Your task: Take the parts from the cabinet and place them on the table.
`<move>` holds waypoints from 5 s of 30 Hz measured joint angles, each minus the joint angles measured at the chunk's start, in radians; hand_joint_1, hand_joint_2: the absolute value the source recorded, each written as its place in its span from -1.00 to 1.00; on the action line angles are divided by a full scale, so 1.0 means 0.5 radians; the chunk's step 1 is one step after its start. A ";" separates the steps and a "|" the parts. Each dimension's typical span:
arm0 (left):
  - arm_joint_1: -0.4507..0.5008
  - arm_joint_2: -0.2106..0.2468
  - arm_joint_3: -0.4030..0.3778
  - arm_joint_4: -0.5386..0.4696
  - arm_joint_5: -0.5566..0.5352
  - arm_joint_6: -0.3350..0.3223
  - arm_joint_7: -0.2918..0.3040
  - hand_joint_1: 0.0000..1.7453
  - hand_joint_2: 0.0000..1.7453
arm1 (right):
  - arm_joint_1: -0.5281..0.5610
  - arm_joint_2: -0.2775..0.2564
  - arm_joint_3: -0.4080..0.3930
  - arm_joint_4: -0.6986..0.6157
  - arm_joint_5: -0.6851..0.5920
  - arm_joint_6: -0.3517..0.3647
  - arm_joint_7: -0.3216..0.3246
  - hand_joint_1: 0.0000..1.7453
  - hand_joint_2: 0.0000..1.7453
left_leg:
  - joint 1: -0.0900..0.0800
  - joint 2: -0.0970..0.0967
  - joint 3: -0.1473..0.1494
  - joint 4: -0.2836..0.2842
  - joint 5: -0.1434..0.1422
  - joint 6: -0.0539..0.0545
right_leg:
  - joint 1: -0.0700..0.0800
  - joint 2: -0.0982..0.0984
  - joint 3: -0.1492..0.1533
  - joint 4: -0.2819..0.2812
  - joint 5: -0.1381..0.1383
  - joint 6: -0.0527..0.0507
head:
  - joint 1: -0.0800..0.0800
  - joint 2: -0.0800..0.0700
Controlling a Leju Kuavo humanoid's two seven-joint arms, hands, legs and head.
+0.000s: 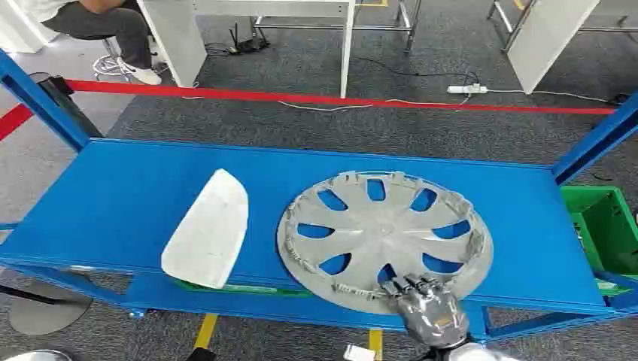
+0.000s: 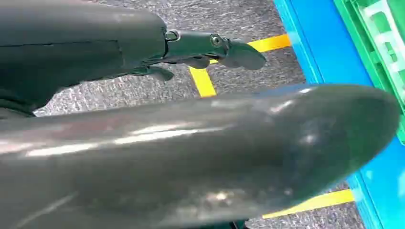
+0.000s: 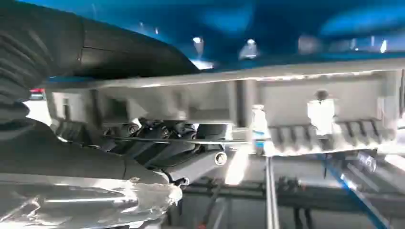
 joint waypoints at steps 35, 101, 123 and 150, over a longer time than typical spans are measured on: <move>0.001 -0.005 0.015 0.000 -0.045 0.021 -0.012 -1.00 -1.00 | 0.971 1.073 -1.994 -0.760 -0.001 -0.002 -2.226 1.00 1.00 | 0.001 -0.001 0.005 -0.004 -0.006 -0.006 | 0.000 0.000 0.002 -0.001 -0.009 -0.004 | 0.003 0.001; -0.001 -0.005 0.017 0.000 -0.126 0.150 -0.035 -1.00 1.00 | 1.022 1.080 -2.030 -0.755 0.000 -0.001 -2.254 1.00 1.00 | 0.001 -0.001 0.005 -0.004 -0.006 -0.006 | 0.000 0.000 0.003 -0.001 -0.009 -0.004 | 0.003 0.000; -0.005 -0.004 0.016 0.000 -0.160 0.137 -0.036 -1.00 1.00 | 1.022 1.080 -2.040 -0.739 -0.001 -0.001 -2.267 1.00 1.00 | 0.001 -0.001 0.005 -0.004 -0.006 -0.006 | 0.000 0.000 0.003 -0.001 -0.009 -0.004 | 0.003 0.000; -0.005 0.017 0.047 0.000 -0.162 0.107 -0.031 -1.00 1.00 | 1.056 0.954 -2.040 -0.560 -0.001 -0.001 -2.121 1.00 1.00 | 0.042 -0.002 -0.006 -0.021 0.059 -0.055 | -0.089 0.014 0.041 0.003 -0.014 0.115 | 0.014 0.001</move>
